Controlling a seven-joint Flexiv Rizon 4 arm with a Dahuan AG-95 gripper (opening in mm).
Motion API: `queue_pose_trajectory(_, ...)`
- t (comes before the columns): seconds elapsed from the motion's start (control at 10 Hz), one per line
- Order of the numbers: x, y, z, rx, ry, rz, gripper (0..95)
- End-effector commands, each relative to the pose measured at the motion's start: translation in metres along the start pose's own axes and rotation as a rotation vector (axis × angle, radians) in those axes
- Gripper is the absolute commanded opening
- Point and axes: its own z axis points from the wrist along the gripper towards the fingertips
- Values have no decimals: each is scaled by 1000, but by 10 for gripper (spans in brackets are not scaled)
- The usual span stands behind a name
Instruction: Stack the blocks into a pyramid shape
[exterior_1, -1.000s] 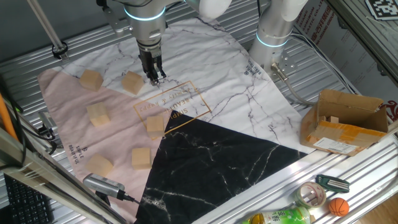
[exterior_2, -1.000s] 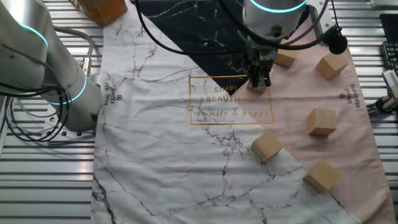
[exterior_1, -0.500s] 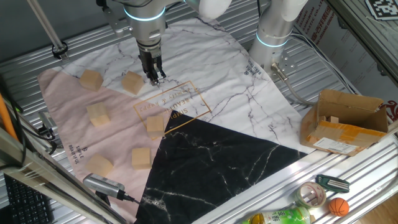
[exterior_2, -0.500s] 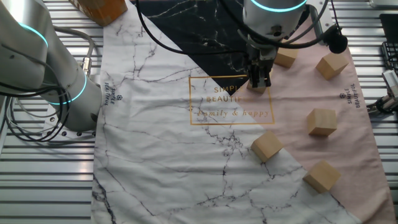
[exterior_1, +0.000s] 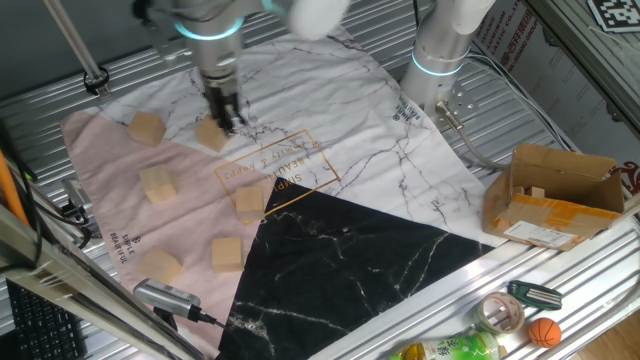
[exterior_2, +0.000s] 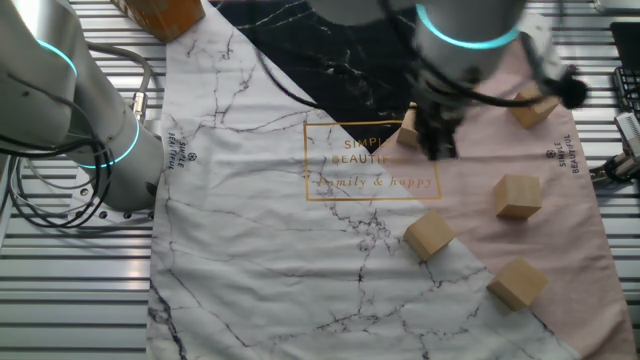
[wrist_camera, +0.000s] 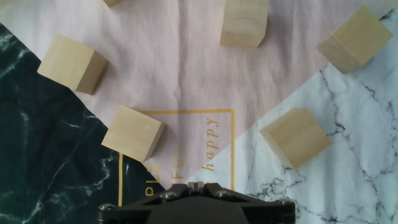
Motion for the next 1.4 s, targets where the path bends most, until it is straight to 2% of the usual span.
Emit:
queue_pose_trajectory(0.1,-21,-27,5,-2,6,-55,0)
queue_pose_trajectory(0.2,-29,-40,8,-6,6,-89,0)
queue_pose_trajectory(0.4,-34,-58,14,-6,-4,-166,0)
queue_pose_trajectory(0.5,-36,-77,20,-10,-13,-221,0)
queue_pose_trajectory(0.7,-44,-97,25,-7,-11,-278,0)
queue_pose_trajectory(0.9,-58,-109,26,11,-5,-377,0)
queue_pose_trajectory(1.1,-67,-114,30,16,-3,-450,0)
queue_pose_trajectory(1.4,-64,-130,45,-8,-14,-524,0)
